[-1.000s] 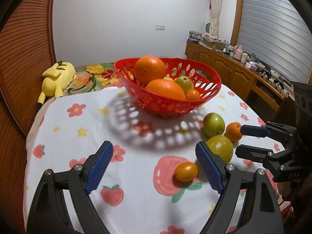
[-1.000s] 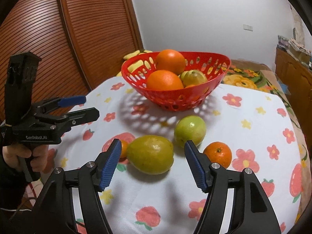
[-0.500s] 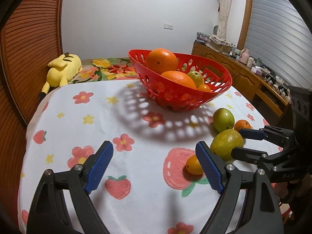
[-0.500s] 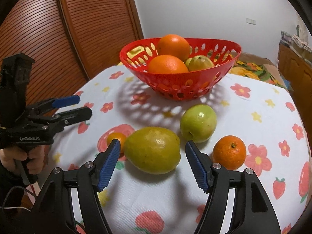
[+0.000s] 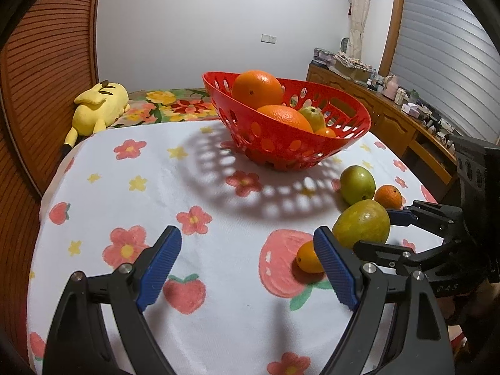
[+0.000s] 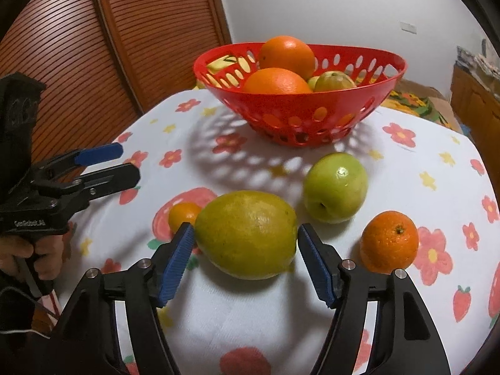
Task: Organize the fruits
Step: 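Grasp a small orange with the left tool while the right tool grasps the green pomelo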
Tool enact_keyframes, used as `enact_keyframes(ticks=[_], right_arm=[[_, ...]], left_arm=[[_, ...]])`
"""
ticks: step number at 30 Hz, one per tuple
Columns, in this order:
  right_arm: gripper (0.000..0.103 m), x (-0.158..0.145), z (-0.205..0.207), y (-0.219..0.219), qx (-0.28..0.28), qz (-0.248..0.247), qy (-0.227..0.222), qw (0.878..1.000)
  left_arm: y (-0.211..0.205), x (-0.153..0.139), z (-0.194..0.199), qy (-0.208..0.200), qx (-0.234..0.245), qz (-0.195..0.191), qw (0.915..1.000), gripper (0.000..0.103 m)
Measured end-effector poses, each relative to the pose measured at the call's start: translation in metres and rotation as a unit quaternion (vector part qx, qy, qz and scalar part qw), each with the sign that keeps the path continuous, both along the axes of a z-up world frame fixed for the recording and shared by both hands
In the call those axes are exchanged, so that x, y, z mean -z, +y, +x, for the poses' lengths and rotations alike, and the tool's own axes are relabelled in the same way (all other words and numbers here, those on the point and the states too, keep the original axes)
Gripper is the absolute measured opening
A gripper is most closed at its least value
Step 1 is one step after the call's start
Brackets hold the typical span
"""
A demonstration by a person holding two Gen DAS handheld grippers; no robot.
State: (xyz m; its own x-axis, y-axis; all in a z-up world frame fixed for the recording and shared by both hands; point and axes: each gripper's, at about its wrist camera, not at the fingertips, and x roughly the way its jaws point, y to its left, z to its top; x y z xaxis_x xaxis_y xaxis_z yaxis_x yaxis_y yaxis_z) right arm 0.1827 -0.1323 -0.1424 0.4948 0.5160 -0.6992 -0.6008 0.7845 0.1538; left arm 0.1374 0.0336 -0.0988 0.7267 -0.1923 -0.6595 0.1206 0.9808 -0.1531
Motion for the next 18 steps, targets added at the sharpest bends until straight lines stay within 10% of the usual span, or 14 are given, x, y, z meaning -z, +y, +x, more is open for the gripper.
enact_keyframes(ticks=[10, 18], right_arm=[[0.068, -0.003, -0.008, -0.017, -0.007, 0.013, 0.007, 1.0], [0.068, -0.001, -0.016, -0.036, 0.004, 0.01, 0.006, 1.0]], left_arm=[[-0.021, 0.006, 0.003, 0.014, 0.029, 0.0, 0.9995, 0.086], [-0.043, 0.018, 0.008, 0.043, 0.07, -0.003, 0.9966, 0.066]])
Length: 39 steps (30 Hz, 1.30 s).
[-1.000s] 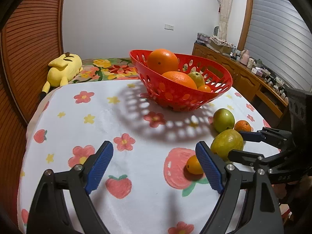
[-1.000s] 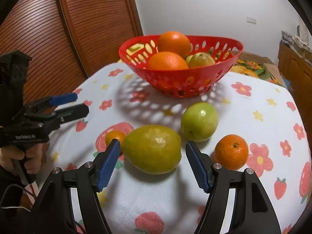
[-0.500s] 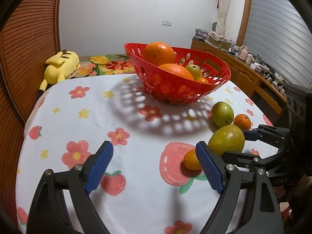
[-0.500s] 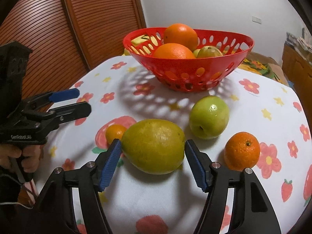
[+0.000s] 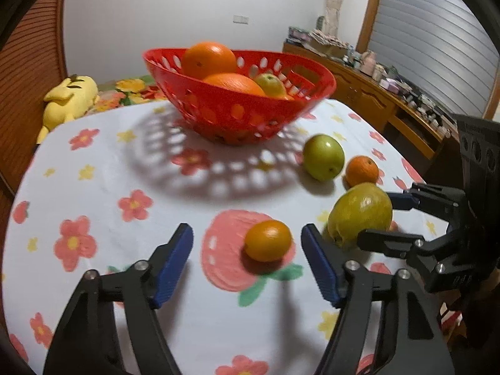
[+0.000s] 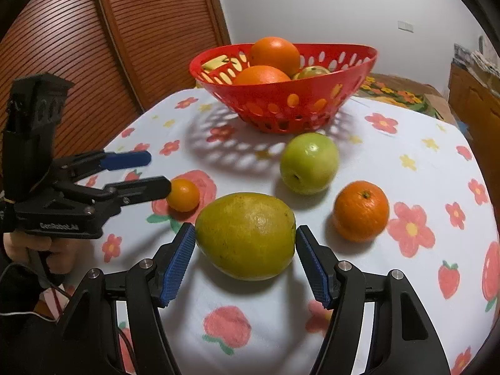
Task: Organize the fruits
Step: 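Grasp a small orange with the left tool while the right tool grasps the green pomelo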
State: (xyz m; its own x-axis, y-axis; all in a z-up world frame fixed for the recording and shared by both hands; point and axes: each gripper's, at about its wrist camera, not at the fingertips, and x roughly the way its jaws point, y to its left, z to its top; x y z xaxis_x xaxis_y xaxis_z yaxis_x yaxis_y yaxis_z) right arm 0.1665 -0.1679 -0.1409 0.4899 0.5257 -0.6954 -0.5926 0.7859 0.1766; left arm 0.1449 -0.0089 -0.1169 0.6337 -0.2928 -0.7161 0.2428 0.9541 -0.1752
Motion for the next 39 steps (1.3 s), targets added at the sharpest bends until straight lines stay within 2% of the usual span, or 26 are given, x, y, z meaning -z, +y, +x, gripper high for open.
enact_keyframes(ticks=[4, 11, 13, 15, 17, 30, 39], right_arm=[[0.068, 0.0, -0.002, -0.01, 0.006, -0.001, 0.0, 1.0], [0.068, 0.0, -0.002, -0.015, 0.011, -0.002, -0.001, 1.0], [0.069, 0.0, -0.003, -0.014, 0.012, -0.003, -0.004, 1.0], [0.07, 0.0, -0.003, -0.014, 0.013, -0.002, -0.005, 1.0], [0.07, 0.001, -0.002, -0.014, 0.014, -0.001, -0.005, 1.0], [0.071, 0.003, 0.005, -0.009, 0.01, 0.003, 0.003, 1.0], [0.067, 0.006, 0.003, -0.002, 0.004, -0.006, -0.001, 1.0]], left_arm=[[-0.006, 0.005, 0.001, 0.008, 0.011, 0.003, 0.9999, 0.059], [-0.01, 0.012, 0.008, 0.026, 0.017, 0.002, 0.9995, 0.052], [-0.01, 0.014, 0.009, 0.03, 0.017, 0.001, 0.9994, 0.048], [-0.009, 0.015, 0.009, 0.03, 0.019, -0.004, 0.9993, 0.038], [-0.009, 0.014, 0.009, 0.03, 0.023, -0.009, 0.9992, 0.034], [0.001, 0.004, 0.0, 0.012, 0.006, -0.011, 0.9999, 0.034], [0.004, -0.005, -0.002, -0.003, -0.004, -0.009, 0.9999, 0.034]])
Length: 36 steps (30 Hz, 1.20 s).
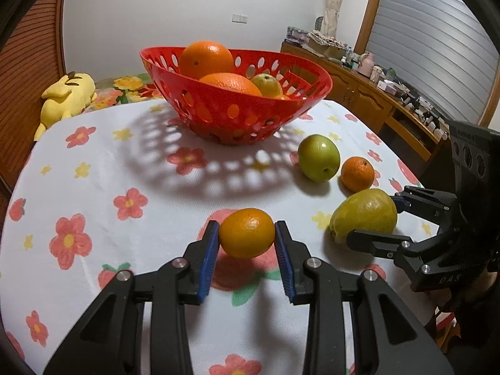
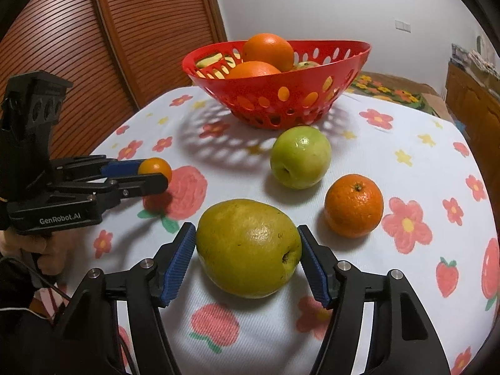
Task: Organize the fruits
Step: 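Grasp a small orange with the left tool while the right tool grasps the green pomelo, then carry small orange and pomelo into the red basket and open both tools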
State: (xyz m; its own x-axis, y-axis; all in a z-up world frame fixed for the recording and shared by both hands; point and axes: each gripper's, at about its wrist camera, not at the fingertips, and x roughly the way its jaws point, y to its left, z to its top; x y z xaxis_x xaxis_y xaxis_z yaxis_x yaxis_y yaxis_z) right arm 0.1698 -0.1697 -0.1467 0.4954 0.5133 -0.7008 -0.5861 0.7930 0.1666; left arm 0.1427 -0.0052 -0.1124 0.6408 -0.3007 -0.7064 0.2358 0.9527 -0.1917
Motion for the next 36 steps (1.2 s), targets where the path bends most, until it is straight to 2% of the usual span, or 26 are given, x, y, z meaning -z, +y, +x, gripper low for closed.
enact_keyframes(ticks=[7, 29, 36], right_arm=[[0.067, -0.009, -0.002, -0.004, 0.003, 0.01, -0.007, 1.0], [0.067, -0.073, -0.008, -0.024, 0.014, 0.036, -0.069, 0.997], [0.067, -0.094, -0.001, -0.025, 0.012, 0.034, -0.091, 0.995]], left_arm=[[0.005, -0.013, 0.0, -0.018, -0.01, -0.001, 0.9998, 0.034], [0.01, -0.053, -0.003, -0.071, -0.022, 0.005, 0.9972, 0.034], [0.01, -0.068, 0.006, -0.088, -0.02, 0.005, 0.9959, 0.034]])
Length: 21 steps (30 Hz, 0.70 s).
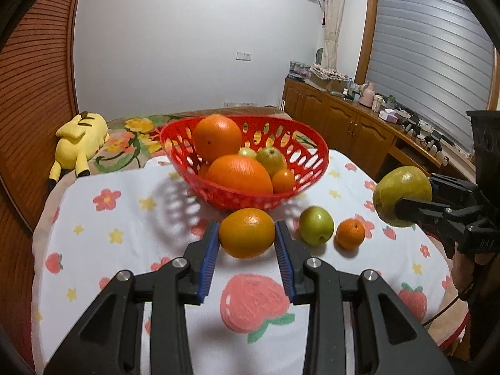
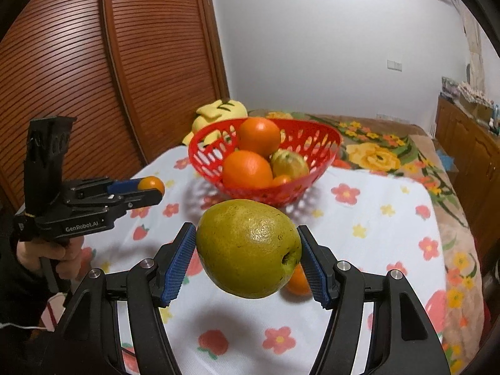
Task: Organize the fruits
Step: 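Carry small orange and pomelo into the red basket and open both tools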
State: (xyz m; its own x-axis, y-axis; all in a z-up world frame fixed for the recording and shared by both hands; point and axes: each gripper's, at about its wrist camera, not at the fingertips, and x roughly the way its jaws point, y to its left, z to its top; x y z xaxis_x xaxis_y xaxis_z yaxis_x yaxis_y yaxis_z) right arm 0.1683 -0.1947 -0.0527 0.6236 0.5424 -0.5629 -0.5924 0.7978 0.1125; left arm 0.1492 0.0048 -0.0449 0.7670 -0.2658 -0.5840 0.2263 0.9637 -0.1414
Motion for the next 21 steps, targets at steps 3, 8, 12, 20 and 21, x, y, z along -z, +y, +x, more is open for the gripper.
enact_keyframes(ticks=[3, 8, 12, 20, 21], right_arm=[[0.067, -0.009, 0.009, 0.001, -0.001, -0.006, -0.009, 1.0], [0.067, -0.015, 0.029, 0.005, 0.0, -0.018, -0.016, 1.0], [0.067, -0.018, 0.046, 0.009, -0.003, -0.031, -0.013, 0.999], [0.067, -0.024, 0.086, 0.019, -0.017, -0.052, -0.017, 0.998], [0.067, -0.024, 0.093, 0.022, -0.02, -0.055, -0.016, 0.998]], left_arm=[[0.002, -0.004, 0.009, -0.004, -0.001, -0.001, 1.0, 0.034], [0.005, -0.007, 0.022, -0.003, -0.005, 0.002, 1.0, 0.034], [0.006, -0.008, 0.033, -0.001, -0.006, 0.008, 1.0, 0.034], [0.009, -0.014, 0.063, -0.002, -0.012, 0.018, 0.9998, 0.034], [0.009, -0.015, 0.068, -0.002, -0.013, 0.02, 0.9997, 0.034]])
